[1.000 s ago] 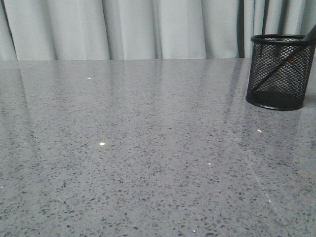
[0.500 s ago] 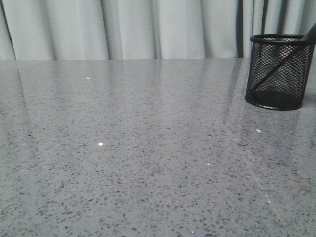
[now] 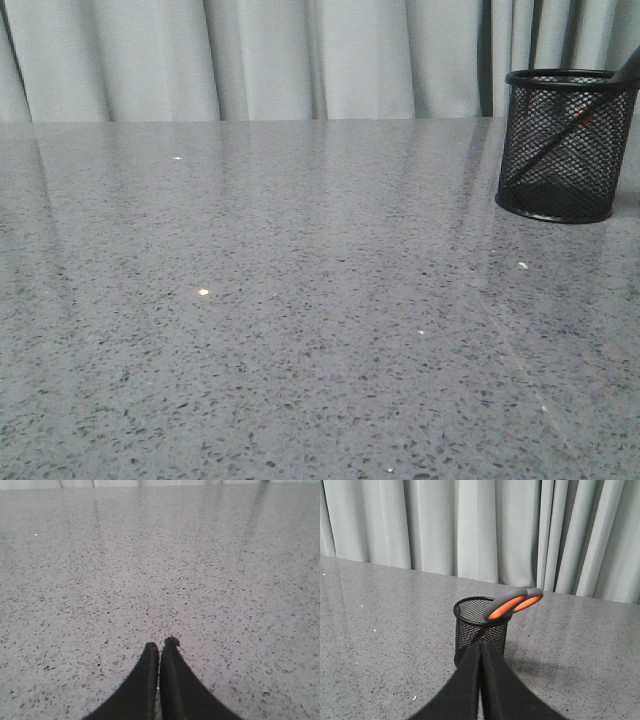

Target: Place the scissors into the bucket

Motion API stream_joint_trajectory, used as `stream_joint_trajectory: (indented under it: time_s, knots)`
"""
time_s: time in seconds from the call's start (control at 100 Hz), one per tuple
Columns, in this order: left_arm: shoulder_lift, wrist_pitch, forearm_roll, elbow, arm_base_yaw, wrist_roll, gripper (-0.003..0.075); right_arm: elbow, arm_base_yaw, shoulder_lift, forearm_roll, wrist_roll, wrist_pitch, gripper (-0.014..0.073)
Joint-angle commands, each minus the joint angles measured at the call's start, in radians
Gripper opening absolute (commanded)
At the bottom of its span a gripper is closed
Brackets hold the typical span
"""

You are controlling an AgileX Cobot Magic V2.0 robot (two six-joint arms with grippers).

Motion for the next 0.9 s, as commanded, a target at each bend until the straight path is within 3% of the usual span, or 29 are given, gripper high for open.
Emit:
stream_joint_trajectory:
  time_s: [0.0,0.15,0.22,0.34,0.44,0.58,0.89]
  knots:
    - [-0.027,-0.046,-0.006,0.040,0.004,-0.013,-0.0020,-0.014,-0.001,-0.015,0.002,-0.006,-0.081,-0.0045]
    - [-0.027,-0.046,-0.006,0.040,0.004,-0.013,-0.0020,0.042,-0.006,-0.015,-0.016,0.023,-0.103,-0.0045]
    - [-0.027,-0.046,-0.006,0.040,0.004,-0.013,-0.0020,0.107,-0.031,-0.015,-0.056,0.106,-0.201,-0.0045]
    - [-0.027,-0.046,-0.006,0.040,0.004,-0.013,-0.0020,0.265,-0.092,-0.015,-0.254,0.175,-0.437,-0.0045]
    - [-0.027,-0.046,-0.006,0.040,0.004,-0.013,-0.0020,0.371,-0.123,-0.015,-0.265,0.208,-0.566,-0.0045]
    - [-0.027,-0.046,-0.006,0.040,0.004,-0.013,-0.0020,0.471,-0.127,-0.019,-0.291,0.208,-0.566,-0.0045]
    - [-0.027,-0.046,-0.006,0.040,0.004,-0.013,-0.0020,0.467,-0.127,-0.019,-0.281,0.208,-0.260,-0.0045]
